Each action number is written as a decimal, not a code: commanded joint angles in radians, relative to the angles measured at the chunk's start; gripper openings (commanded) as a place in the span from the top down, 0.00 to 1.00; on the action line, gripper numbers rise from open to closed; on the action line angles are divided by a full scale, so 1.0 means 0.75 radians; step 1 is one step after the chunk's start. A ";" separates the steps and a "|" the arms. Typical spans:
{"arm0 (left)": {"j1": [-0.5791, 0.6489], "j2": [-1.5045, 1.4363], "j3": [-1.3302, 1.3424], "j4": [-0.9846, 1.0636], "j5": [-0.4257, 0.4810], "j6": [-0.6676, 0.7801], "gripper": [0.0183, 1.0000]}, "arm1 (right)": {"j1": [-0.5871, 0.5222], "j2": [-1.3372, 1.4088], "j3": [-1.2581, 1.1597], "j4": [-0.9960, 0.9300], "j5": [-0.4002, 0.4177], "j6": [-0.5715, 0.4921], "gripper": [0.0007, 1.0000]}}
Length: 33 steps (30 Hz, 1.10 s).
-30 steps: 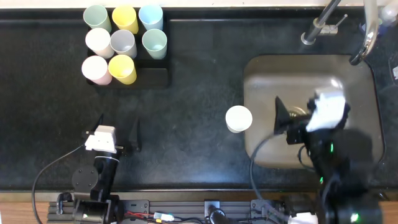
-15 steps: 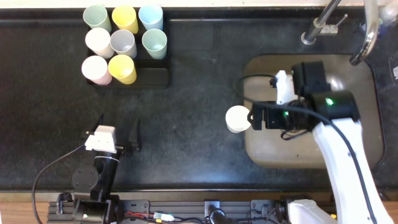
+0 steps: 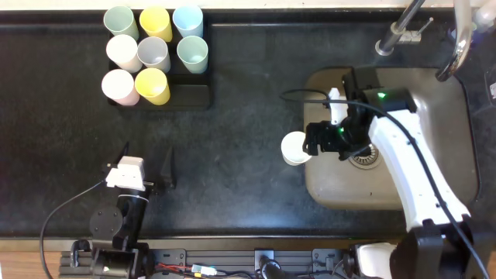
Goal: Store Cups
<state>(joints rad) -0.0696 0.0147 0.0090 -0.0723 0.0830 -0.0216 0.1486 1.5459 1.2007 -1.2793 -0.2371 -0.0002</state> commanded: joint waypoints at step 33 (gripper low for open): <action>0.009 -0.016 -0.002 -0.006 0.012 0.024 0.00 | 0.289 0.069 0.687 0.136 0.069 0.199 0.96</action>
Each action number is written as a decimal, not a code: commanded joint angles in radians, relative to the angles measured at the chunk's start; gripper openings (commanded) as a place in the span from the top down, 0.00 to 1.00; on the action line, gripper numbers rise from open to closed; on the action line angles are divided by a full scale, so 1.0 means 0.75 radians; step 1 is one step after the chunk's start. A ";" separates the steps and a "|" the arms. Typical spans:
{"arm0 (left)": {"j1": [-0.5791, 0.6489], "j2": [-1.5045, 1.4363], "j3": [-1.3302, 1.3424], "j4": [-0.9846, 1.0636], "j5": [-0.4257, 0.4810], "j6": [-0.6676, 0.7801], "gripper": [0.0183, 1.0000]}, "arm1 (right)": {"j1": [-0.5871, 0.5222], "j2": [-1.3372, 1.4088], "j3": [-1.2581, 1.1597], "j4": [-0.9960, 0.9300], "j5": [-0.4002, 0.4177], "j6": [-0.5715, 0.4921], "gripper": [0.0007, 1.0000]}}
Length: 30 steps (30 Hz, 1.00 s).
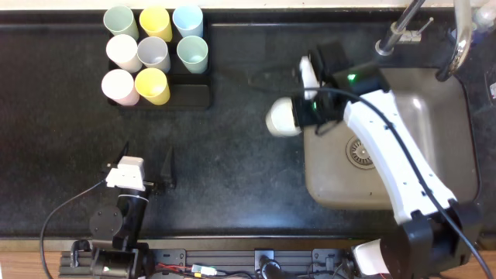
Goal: Store Cups
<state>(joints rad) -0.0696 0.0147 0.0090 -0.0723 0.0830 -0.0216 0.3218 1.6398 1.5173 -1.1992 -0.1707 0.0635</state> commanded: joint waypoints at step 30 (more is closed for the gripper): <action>0.009 -0.016 -0.002 -0.006 0.012 0.024 0.00 | 0.463 0.686 0.852 0.039 0.091 0.281 0.96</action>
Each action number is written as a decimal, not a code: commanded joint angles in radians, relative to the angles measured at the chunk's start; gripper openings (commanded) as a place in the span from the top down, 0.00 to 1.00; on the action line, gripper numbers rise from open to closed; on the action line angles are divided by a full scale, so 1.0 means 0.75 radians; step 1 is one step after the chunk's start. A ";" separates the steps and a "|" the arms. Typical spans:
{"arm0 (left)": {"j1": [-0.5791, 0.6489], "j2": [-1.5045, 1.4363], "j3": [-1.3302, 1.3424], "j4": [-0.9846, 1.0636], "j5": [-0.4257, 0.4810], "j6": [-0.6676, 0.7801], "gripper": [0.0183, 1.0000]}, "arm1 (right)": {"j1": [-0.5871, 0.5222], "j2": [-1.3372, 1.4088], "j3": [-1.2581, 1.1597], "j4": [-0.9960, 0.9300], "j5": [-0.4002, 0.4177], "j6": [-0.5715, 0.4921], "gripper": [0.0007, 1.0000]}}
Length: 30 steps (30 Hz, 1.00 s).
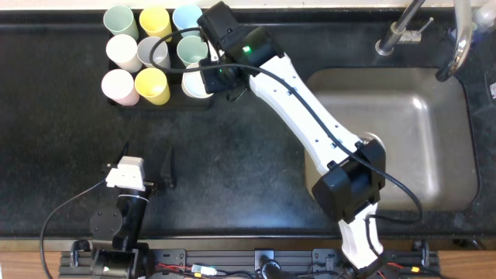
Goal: Store Cups
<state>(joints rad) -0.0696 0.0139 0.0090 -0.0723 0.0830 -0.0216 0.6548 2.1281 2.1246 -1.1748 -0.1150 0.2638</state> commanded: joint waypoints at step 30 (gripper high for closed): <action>0.009 -0.015 -0.002 -0.006 0.012 0.024 0.00 | 0.035 0.197 0.041 0.086 0.057 0.068 0.96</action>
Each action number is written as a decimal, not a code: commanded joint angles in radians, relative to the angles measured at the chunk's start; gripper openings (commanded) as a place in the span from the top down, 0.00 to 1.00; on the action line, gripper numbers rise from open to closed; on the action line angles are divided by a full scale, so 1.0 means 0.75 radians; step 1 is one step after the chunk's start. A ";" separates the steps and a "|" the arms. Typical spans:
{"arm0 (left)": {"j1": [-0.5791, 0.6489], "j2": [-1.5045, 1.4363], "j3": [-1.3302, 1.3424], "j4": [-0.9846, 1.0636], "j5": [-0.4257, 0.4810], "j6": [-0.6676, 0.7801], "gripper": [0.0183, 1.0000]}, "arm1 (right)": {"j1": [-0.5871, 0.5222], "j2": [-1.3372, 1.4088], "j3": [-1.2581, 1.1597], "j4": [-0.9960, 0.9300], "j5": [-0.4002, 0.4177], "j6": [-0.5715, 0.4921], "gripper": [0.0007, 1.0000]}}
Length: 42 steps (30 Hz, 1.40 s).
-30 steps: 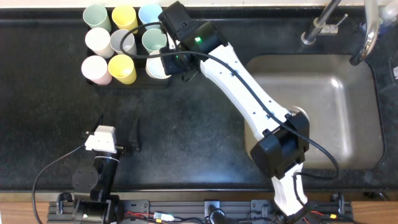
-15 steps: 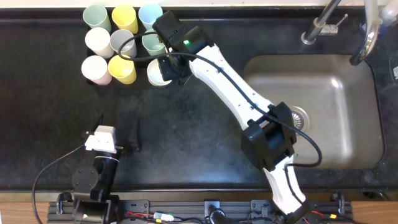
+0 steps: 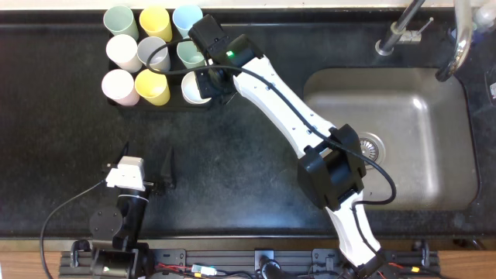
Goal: Store Cups
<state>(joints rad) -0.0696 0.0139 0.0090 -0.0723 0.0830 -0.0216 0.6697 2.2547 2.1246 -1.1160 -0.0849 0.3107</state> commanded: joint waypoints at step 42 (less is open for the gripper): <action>0.009 -0.015 -0.002 -0.006 0.012 0.024 0.00 | 0.015 0.041 0.041 0.013 0.079 0.035 0.68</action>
<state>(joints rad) -0.0696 0.0139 0.0090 -0.0723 0.0830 -0.0216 0.6712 2.2810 2.1246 -1.1099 -0.0334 0.3401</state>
